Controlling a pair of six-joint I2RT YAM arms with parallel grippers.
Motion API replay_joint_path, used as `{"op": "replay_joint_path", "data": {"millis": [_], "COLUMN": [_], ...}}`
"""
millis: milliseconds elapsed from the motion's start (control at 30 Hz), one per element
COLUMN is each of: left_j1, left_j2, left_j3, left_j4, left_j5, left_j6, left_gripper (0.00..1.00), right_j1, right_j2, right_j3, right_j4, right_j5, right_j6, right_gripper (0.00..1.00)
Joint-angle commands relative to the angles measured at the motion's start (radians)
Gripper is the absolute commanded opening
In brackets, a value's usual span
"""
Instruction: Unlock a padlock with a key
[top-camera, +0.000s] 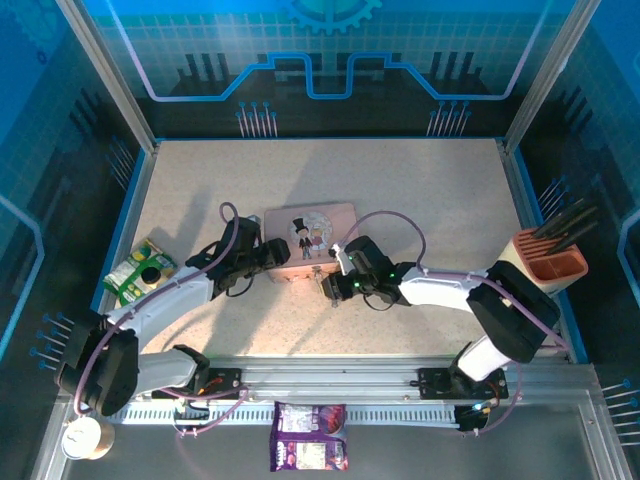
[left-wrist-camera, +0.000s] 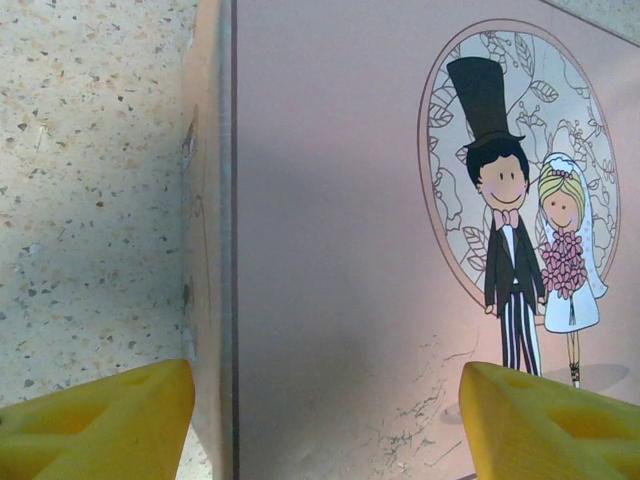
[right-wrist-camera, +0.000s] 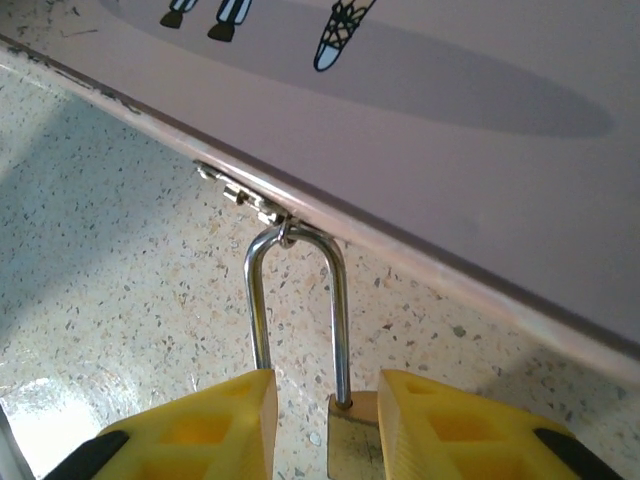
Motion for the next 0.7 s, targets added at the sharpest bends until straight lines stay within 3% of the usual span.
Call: {"op": "replay_joint_path", "data": {"millis": [0,667], "left_j1": [0.009,0.009], "left_j2": [0.017,0.068], "left_j3": [-0.009,-0.007], "left_j4": [0.031,0.033], "left_j5": [0.036,0.04], "left_j6": [0.013,-0.014], "left_gripper": [0.71,0.71], "right_j1": [-0.01,0.018], "right_j2": [0.032,0.125], "right_j3": [0.036,0.082], "right_j4": [-0.004,0.02], "right_j5": [-0.018,0.033], "right_j6": [-0.024,-0.032], "right_gripper": [0.33,0.2]}}
